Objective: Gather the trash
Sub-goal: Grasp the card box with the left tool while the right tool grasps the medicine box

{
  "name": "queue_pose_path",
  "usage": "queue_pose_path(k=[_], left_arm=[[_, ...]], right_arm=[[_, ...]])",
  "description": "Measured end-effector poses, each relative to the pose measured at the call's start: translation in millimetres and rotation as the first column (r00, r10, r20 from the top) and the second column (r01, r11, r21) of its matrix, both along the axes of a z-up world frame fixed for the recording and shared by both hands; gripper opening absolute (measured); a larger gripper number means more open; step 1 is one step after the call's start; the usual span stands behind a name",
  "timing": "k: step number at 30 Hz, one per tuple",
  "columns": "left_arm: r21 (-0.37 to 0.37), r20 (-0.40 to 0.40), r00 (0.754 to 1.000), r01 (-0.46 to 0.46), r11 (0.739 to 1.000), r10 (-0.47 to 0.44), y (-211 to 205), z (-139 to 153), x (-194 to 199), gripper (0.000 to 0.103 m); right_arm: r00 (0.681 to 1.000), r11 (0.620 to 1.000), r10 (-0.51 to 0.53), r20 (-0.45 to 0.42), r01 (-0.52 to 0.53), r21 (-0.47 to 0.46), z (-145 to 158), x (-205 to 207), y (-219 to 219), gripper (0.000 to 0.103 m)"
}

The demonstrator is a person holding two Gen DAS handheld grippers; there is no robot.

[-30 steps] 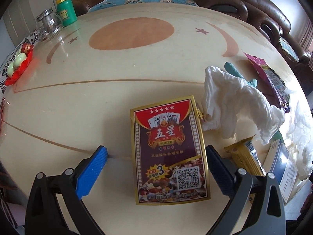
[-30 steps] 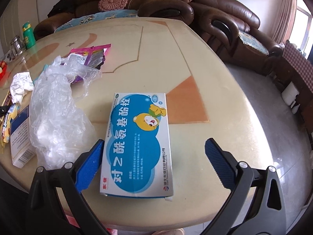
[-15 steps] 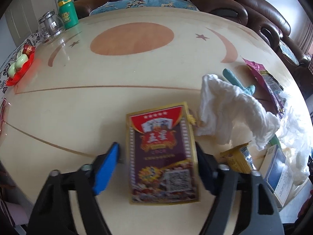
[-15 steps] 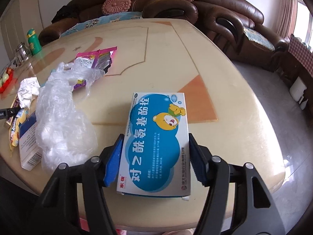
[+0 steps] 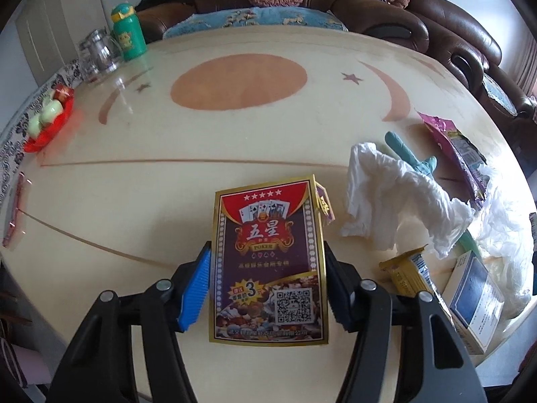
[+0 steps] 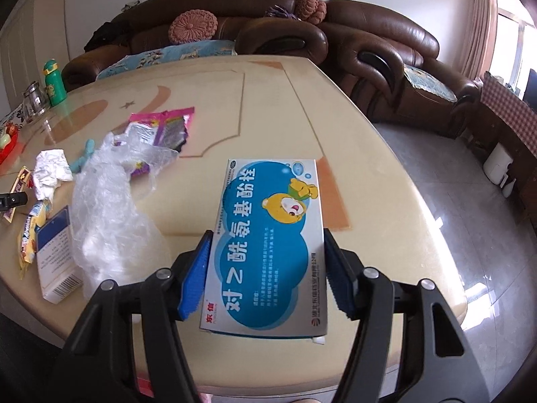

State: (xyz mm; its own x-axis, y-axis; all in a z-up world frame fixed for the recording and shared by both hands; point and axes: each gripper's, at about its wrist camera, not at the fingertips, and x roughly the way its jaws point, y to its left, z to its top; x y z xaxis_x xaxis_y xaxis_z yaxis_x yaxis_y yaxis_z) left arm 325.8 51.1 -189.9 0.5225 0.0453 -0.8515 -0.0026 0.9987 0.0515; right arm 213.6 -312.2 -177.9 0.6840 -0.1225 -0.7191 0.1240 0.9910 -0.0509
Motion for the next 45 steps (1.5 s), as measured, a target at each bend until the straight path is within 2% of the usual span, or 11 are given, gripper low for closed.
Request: queue_pose_path(k=[6,11,20,30,38,45], left_arm=[[-0.003,0.013,1.000,0.021,1.000,-0.021,-5.5,11.6,-9.0,0.059],[0.001,0.039,0.999,0.038,0.999,-0.038,-8.3,28.1,-19.3,0.059],[0.007,0.107,0.990,0.096,0.995,-0.096,-19.6,69.3,-65.3,0.059],[0.008,0.151,0.978,0.147,0.989,-0.146,-23.2,104.4,-133.1,0.059],[-0.016,0.196,0.966,0.175,0.985,-0.168,-19.8,132.2,-182.0,0.060],[-0.038,0.213,0.957,0.208,0.977,-0.196,-20.9,144.7,-215.7,0.060]], right_arm=[[1.000,1.000,0.018,0.014,-0.018,-0.012,8.1,0.4,9.6,0.062],[0.998,0.999,0.037,0.049,-0.036,-0.028,26.2,-5.4,22.4,0.062],[0.987,0.992,0.125,0.100,-0.122,-0.034,62.8,-25.3,63.2,0.062],[0.959,0.973,0.230,0.166,-0.226,-0.042,106.6,-72.9,107.5,0.062],[0.940,0.962,0.274,0.204,-0.269,-0.055,137.5,-113.7,126.1,0.062],[0.927,0.951,0.311,0.211,-0.304,-0.065,150.8,-149.0,135.4,0.062]])
